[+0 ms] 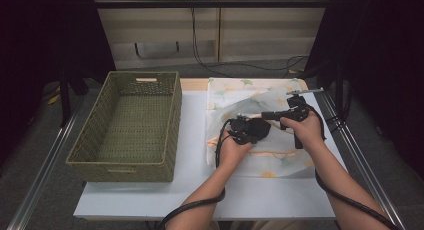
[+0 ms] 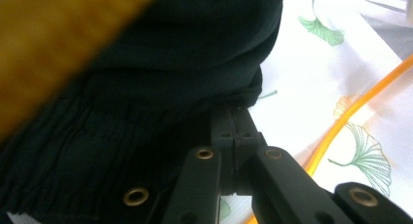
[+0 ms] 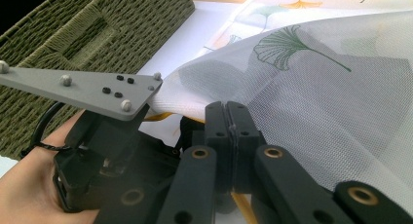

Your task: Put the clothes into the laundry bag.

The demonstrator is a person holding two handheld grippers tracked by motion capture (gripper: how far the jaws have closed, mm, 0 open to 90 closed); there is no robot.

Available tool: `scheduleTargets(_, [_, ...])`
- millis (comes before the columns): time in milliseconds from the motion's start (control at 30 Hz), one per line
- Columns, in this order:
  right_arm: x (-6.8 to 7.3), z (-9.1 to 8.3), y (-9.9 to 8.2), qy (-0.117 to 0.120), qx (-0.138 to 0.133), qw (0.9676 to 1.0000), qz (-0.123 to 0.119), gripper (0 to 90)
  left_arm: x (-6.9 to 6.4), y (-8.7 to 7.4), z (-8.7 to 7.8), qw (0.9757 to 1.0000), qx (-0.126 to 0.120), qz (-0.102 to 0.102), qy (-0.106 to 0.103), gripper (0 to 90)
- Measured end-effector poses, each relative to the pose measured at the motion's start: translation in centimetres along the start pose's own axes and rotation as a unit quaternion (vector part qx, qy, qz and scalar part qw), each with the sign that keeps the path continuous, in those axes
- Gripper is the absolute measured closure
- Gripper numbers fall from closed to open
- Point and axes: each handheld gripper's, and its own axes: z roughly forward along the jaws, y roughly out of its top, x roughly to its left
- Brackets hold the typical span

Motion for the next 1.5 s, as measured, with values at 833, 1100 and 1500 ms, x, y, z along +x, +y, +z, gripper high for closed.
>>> scheduleTargets(833, [-0.3,0.0,-0.4,0.006,0.006,0.9999,0.006,89.7,2.5,1.4,-1.1,0.9967,-0.054,-0.012,0.059,90.0])
scheduleTargets(1100, [-0.1,0.1,-0.4,0.007,0.007,0.9999,0.005,89.7,2.9,1.3,-1.6,0.9961,-0.06,-0.015,0.064,90.0])
scheduleTargets(1500, [0.0,0.1,-0.4,0.003,0.006,1.0,0.003,89.7,2.4,1.0,-3.3,0.9984,-0.04,-0.007,0.04,90.0])
